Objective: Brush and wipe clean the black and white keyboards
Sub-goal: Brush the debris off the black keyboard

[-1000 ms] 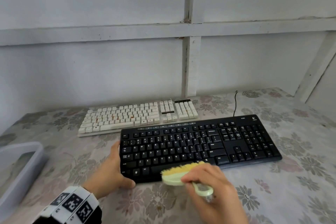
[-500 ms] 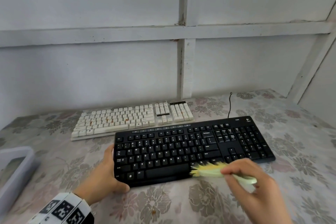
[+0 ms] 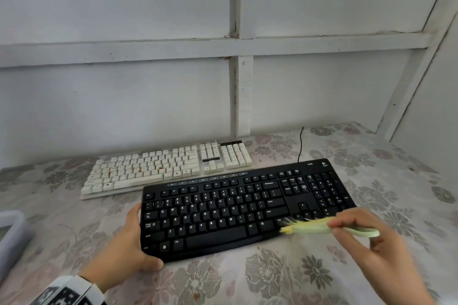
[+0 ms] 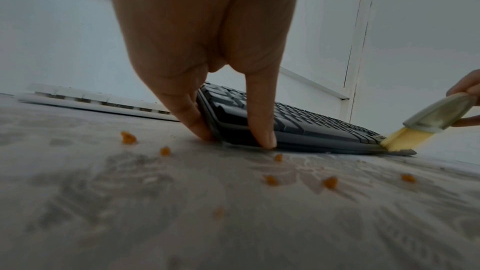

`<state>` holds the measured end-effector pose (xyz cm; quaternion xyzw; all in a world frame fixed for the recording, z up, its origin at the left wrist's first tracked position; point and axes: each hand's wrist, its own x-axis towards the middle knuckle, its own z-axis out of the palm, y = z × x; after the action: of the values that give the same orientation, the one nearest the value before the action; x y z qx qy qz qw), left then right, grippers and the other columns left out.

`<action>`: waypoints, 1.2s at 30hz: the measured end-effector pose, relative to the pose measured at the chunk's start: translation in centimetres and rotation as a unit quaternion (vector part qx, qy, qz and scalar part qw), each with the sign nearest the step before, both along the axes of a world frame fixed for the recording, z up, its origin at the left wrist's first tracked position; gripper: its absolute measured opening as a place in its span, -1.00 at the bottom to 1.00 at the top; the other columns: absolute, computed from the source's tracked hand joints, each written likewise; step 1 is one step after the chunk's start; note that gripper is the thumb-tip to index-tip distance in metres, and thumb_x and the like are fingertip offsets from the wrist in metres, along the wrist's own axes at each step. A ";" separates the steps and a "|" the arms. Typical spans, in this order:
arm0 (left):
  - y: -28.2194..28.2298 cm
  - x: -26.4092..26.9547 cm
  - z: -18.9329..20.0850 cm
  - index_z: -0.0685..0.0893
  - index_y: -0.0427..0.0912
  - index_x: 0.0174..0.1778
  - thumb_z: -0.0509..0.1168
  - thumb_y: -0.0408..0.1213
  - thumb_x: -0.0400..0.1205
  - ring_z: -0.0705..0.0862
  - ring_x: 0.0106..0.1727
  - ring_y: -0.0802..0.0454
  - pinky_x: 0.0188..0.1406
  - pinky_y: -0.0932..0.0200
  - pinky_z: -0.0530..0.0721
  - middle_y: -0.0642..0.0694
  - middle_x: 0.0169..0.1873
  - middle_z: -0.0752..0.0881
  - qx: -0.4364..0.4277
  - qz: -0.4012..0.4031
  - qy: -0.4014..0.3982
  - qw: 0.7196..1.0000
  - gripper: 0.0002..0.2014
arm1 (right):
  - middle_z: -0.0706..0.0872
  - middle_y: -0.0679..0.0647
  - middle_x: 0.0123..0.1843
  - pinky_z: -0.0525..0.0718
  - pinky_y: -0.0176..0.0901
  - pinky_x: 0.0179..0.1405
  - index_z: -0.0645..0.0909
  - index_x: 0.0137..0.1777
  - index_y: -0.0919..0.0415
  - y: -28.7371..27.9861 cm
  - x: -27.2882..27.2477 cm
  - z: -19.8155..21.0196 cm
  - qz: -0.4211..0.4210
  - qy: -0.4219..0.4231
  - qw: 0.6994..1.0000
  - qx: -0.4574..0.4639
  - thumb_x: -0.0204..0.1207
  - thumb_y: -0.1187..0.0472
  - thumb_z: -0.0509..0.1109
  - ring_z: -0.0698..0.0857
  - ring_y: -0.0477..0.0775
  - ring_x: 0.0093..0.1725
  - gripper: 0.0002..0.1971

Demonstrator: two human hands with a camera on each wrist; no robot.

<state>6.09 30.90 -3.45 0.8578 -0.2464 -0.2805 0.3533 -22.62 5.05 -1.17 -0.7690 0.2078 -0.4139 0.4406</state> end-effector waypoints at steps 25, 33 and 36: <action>0.3 0.5 -0.6 -0.05 0.20 0.50 0.60 -0.39 0.13 0.67 0.09 0.04 0.06 0.14 0.61 0.00 0.14 0.62 -0.007 -0.019 -0.016 1.000 0.18 | 0.70 0.03 -0.28 0.49 -0.44 -0.39 0.73 -0.27 0.09 -6.1 -3.4 0.7 -0.060 0.020 0.996 0.058 0.40 0.50 0.44 0.60 -0.07 -0.33 -0.74; 0.4 1.0 -1.2 -0.01 0.22 0.50 0.60 -0.23 0.05 0.60 0.21 0.08 0.24 0.09 0.58 0.03 0.25 0.57 -0.012 -0.046 -0.054 0.997 0.19 | 0.70 0.03 -0.28 0.47 -0.31 -0.41 0.74 -0.21 0.08 -7.0 -4.2 0.9 -0.045 0.063 0.995 0.058 0.35 0.35 0.47 0.58 -0.01 -0.32 -0.87; 0.5 1.1 -1.3 -0.02 0.35 0.36 0.60 -0.26 0.07 0.58 0.25 0.06 0.25 0.13 0.56 0.01 0.29 0.54 -0.021 -0.054 -0.057 0.997 0.12 | 0.70 -0.01 -0.28 0.48 -0.20 -0.39 0.72 -0.18 0.04 -8.1 -4.8 0.7 -0.091 0.090 0.991 0.025 0.38 0.32 0.50 0.58 -0.03 -0.33 -0.86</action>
<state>7.23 31.38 -4.78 0.8502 -0.3180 -0.2447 0.3409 -27.45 -3.09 -0.45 -0.7699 0.3264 -0.3760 0.3992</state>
